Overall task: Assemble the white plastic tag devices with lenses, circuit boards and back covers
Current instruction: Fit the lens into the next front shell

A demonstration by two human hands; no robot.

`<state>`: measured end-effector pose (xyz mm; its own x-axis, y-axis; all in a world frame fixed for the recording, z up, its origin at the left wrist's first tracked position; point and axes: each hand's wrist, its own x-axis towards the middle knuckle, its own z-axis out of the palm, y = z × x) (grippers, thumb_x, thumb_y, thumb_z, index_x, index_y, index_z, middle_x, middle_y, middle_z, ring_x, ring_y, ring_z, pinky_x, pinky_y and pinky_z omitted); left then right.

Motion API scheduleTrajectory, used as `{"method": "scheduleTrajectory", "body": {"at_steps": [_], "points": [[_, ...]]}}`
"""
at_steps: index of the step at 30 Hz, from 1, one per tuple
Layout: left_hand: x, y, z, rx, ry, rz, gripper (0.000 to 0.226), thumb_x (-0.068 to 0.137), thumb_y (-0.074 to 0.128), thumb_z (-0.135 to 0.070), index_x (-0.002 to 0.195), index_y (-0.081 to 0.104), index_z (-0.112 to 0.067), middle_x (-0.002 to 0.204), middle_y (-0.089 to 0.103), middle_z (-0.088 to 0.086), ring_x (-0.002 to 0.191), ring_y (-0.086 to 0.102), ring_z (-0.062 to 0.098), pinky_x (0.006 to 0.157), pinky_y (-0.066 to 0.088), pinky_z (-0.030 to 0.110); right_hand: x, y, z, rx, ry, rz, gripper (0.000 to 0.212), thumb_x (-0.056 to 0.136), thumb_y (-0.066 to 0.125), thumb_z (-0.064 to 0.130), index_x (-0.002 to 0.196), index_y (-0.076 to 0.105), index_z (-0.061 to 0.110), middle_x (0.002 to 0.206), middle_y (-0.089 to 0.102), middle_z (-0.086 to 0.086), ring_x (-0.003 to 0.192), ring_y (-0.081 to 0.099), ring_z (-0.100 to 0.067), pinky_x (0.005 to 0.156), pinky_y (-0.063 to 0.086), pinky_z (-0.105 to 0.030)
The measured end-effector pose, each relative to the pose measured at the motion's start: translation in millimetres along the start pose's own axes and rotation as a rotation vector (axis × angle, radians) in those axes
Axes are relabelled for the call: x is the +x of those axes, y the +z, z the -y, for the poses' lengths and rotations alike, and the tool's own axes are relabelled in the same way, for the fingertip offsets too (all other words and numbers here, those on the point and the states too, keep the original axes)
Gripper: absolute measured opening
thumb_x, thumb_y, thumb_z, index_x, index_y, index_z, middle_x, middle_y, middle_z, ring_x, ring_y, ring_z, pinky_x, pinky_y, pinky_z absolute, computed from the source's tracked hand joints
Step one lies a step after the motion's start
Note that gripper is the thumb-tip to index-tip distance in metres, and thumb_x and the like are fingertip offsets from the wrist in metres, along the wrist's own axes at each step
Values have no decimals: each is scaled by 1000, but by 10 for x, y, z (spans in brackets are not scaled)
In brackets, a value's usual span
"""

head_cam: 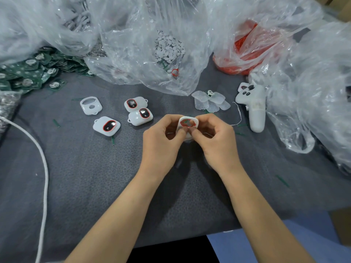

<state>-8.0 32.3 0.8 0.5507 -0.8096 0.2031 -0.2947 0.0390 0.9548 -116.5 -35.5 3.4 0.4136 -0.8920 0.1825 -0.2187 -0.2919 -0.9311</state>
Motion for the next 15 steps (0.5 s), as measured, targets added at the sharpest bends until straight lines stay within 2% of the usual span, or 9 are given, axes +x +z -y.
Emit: {"method": "scheduleTrajectory", "body": {"at_steps": [2, 4, 10, 15], "points": [[1, -4, 2, -3, 0, 1, 16, 87, 66, -6, 98, 70, -17, 87, 71, -11, 83, 66, 3, 79, 50, 18, 2, -5, -5, -2, -8, 9, 12, 82, 71, 2, 92, 70, 9, 85, 72, -1, 78, 68, -12, 77, 55, -25], [-2, 3, 5, -2, 8, -15, 19, 87, 65, -2, 97, 69, -18, 85, 70, -14, 81, 65, -1, 76, 48, 13, 2, -3, -6, 18, 10, 25, 12, 82, 71, 4, 91, 70, 13, 83, 72, 1, 77, 69, -11, 75, 55, -24], [-30, 35, 13, -1, 36, -37, 16, 86, 68, -5, 94, 69, -18, 82, 70, -14, 78, 65, -3, 73, 46, 8, 22, -44, -6, 37, 48, 43, 17, 82, 73, 7, 82, 69, 23, 77, 72, 5, 73, 69, -7, 72, 55, -21], [23, 13, 14, -46, 83, -4, 17, 86, 66, 0, 94, 70, -14, 88, 71, -8, 87, 66, 5, 81, 52, 23, 9, -28, -3, 150, 45, 33, 11, 84, 70, 6, 86, 70, 17, 82, 71, 3, 72, 64, -7, 67, 53, -23]]}}
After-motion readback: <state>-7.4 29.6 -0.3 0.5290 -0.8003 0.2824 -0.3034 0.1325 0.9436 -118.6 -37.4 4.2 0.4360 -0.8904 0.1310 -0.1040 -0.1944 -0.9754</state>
